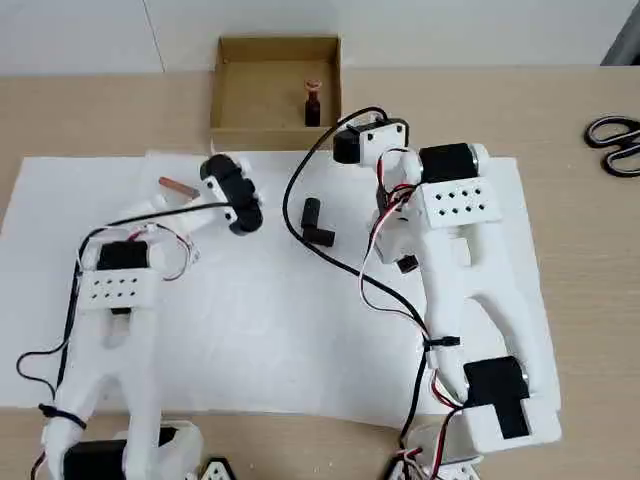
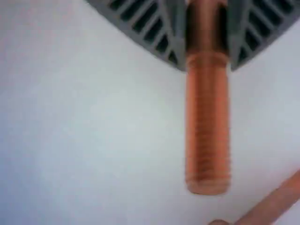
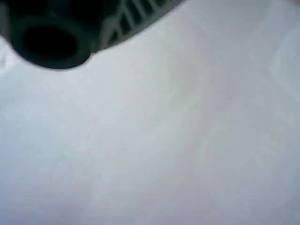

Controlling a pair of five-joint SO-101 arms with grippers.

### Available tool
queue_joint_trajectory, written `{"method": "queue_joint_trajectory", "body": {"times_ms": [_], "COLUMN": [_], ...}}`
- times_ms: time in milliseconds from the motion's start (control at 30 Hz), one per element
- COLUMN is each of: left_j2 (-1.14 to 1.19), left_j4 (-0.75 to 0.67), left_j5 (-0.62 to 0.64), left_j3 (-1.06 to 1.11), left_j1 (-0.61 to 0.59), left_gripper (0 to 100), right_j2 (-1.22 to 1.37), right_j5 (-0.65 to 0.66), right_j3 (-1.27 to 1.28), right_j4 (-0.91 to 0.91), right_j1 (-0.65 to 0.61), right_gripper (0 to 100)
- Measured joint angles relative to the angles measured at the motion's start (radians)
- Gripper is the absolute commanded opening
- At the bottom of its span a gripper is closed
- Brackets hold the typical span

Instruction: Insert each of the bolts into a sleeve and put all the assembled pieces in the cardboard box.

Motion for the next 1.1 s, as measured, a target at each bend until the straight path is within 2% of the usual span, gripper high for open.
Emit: {"method": "queue_joint_trajectory", "body": {"times_ms": [333, 567, 767, 1100], "left_j2": [0.0, 0.0, 0.0, -0.002], "left_j4": [-0.006, 0.055, 0.057, 0.057], "left_j5": [-0.002, -0.074, -0.08, -0.08], "left_j3": [0.063, 0.061, 0.061, 0.074], "left_j1": [0.072, 0.153, 0.164, 0.164], "left_gripper": [1, 1, 10, 11], "right_j2": [0.0, 0.0, 0.0, 0.0], "right_j5": [0.0, 0.0, 0.0, 0.0], "right_j3": [0.0, 0.0, -0.009, -0.037], "right_j4": [0.0, 0.0, 0.0, 0.0], "right_j1": [0.009, 0.071, 0.072, 0.074], "right_gripper": [0.4, 0.4, 0.4, 0.4]}}
